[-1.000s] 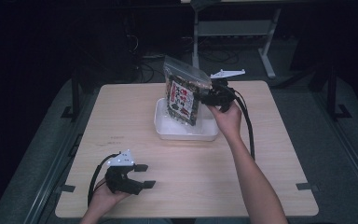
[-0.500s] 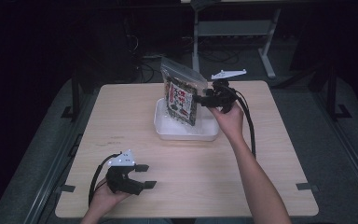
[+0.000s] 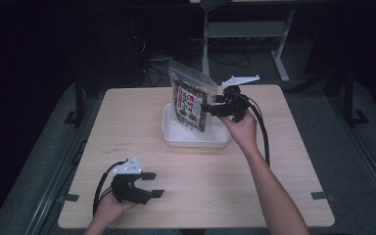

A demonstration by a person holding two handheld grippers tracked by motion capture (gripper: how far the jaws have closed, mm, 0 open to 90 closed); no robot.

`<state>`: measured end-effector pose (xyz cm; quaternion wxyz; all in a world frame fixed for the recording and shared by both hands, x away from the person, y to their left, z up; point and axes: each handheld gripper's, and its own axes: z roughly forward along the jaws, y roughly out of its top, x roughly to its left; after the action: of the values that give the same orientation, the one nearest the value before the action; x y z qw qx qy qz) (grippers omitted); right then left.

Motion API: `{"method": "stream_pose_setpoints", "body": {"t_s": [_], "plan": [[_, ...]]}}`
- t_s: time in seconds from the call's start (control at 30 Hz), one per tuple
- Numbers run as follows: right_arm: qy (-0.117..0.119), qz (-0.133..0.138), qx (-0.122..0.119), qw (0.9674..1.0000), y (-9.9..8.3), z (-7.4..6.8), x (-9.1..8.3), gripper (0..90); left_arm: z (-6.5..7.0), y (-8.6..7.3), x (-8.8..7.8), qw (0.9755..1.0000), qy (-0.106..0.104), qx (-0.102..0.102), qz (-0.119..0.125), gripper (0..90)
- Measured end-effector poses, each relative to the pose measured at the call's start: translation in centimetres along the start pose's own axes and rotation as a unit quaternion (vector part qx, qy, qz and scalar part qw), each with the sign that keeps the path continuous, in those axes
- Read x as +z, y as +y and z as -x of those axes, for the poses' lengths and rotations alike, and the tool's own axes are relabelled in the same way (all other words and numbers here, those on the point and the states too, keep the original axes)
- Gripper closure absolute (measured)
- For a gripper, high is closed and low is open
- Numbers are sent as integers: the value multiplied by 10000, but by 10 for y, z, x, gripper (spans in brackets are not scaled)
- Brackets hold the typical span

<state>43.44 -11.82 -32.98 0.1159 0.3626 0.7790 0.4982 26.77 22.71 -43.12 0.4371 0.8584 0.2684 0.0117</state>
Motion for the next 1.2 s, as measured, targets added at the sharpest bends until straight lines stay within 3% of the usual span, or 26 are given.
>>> {"method": "stream_pose_setpoints", "body": {"t_s": [0.3,0.7,1.2], "plan": [[61,-66,51,9999,-13,4,-15,332,-1,0,0,10000,21,10,-7,284],[88,-172,245,9995,-43,14,-45,312,-2,-1,2,10000,51,21,-80,281],[206,-316,431,9984,-79,18,-66,305,-3,-1,2,9999,101,24,-106,275]]}}
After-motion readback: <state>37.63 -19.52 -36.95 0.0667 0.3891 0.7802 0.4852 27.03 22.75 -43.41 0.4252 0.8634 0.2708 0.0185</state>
